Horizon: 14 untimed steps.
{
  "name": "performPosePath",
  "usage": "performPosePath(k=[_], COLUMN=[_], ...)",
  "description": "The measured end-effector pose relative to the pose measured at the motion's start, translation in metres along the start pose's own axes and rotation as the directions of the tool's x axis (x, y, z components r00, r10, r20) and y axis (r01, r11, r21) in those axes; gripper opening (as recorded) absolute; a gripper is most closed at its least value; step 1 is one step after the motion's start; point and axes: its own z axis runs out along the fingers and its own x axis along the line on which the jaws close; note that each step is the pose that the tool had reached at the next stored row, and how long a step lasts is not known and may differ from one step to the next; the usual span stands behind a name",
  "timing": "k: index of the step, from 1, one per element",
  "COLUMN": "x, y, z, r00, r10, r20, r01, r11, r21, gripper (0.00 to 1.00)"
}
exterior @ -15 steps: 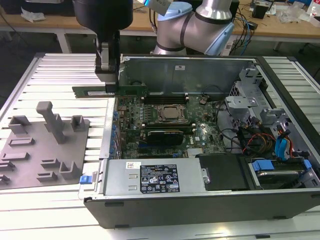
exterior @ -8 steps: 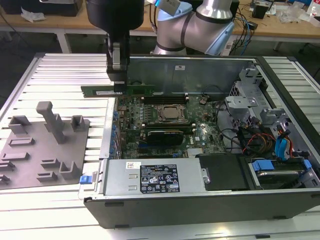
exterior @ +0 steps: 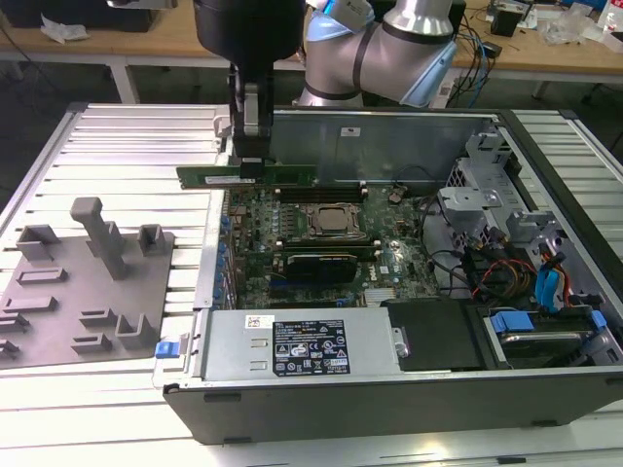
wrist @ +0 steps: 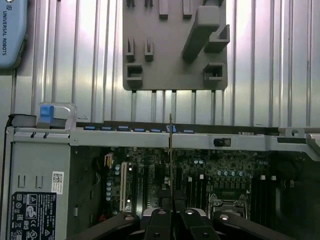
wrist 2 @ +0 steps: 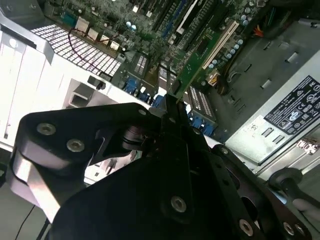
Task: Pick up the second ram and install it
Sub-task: 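Pick up the second ram and move it above second insertion slot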
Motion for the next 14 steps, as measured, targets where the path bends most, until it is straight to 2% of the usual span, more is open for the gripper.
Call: performPosePath(k=[2,3,4,5,14], x=[-0.001,-0.002,-0.0033,-0.0039,-0.012], y=[-0.006,-0.0115,-0.0198,-0.0236,-0.0459], z=[0.0006,0.001,0.0017,0.0022,0.0049], r00=[1.0,1.0,1.0,1.0,1.0], r10=[0.0,0.0,0.0,0.0,0.0], r20=[0.0001,0.0,0.0,0.0003,0.004], r01=[0.0,0.0,0.0,0.0,0.0], r11=[1.0,1.0,1.0,1.0,1.0], r21=[-0.0009,-0.0016,-0.0032,-0.004,-0.0059], gripper=[0.13,0.13,0.13,0.13,0.13])
